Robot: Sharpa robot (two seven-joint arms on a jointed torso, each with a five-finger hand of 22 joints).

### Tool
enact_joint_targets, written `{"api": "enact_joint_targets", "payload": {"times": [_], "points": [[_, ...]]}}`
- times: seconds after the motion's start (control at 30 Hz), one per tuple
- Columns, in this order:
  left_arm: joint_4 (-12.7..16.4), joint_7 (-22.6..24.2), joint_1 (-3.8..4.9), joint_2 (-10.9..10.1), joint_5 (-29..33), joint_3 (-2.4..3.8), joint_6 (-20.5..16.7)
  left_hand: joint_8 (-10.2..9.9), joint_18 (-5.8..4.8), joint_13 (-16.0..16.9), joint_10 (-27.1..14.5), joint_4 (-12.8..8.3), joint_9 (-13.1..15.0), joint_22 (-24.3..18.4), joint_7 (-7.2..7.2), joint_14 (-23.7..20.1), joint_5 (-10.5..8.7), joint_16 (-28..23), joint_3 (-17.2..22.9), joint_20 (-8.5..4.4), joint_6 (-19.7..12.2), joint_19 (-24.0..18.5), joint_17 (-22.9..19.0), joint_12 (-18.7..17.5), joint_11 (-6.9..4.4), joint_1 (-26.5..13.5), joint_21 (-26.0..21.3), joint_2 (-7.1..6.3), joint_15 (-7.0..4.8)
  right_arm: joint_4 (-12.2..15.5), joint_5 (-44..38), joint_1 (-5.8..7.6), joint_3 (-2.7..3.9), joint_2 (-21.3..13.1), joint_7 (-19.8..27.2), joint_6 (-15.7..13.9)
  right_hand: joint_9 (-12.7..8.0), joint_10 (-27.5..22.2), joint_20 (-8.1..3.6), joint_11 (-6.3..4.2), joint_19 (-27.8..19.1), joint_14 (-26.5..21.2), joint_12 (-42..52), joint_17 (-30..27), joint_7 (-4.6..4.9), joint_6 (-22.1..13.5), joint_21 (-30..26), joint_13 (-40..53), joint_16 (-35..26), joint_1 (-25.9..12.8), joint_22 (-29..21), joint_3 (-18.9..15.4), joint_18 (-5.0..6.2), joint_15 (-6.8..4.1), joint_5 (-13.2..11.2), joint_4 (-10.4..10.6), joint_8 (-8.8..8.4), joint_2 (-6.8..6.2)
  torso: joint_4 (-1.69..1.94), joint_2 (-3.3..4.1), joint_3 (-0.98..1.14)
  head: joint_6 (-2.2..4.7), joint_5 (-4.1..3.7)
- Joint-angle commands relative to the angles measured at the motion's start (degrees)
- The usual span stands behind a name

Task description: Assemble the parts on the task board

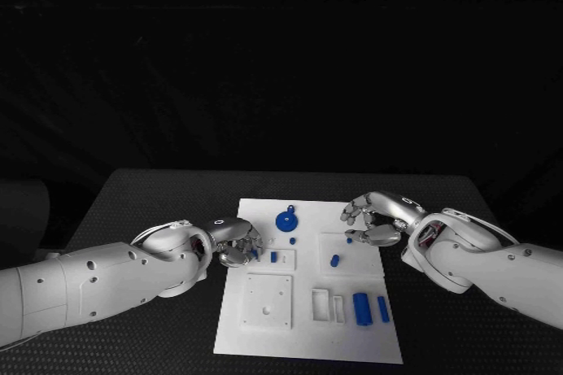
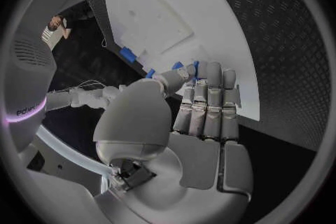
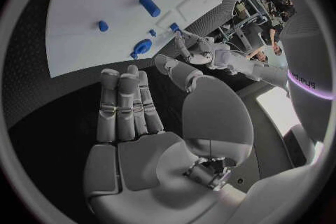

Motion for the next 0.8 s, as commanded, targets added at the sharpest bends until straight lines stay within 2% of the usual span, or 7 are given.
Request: {"api": "enact_joint_targets", "payload": {"times": [0.03, 0.8], "points": [[0.3, -0.3, -0.03, 0.0, -0.5, -0.03, -0.3, -0.1, -0.15, 0.0, 0.1, 0.2, 0.1, 1.2, 0.32, 0.4, -0.02, 0.2, -0.1, -1.09, 0.1, 0.4, 0.0, -0.3, 0.27, 0.0, 0.2, -0.67, 0.03, 0.0, -0.1, -0.03, 0.02, 0.0, 0.5, 0.6, -0.1, 0.3, -0.46, 0.12, 0.1, -0.4, -0.4, -0.1, 0.09, -0.3, -0.2, -0.1, 0.3, -0.3, 0.6, -0.1, 1.37, 0.0, 0.3, 0.3, 0.31, 0.18, -0.02, -0.01, 0.01, -0.06, 0.02], [0.8, -0.1, -0.05, 0.4, 0.1, -0.07, 0.2, 0.1, -0.03, 0.0, 0.6, 0.4, 0.1, 1.2, 0.21, 0.6, -0.02, 0.1, -0.2, -1.1, 0.3, 0.5, 0.0, -0.2, 0.13, -0.1, 0.2, -1.09, -0.07, 0.0, -0.1, -0.03, 0.02, 0.0, 0.6, 0.7, -0.1, 0.4, -0.46, 0.12, 0.1, -0.4, -0.4, -0.1, 0.09, -0.3, -0.2, -0.1, 0.4, -0.3, 0.6, -0.1, 1.37, 0.0, 0.4, 0.3, 0.32, 0.2, -0.02, 0.0, 0.0, -0.03, -0.01]]}}
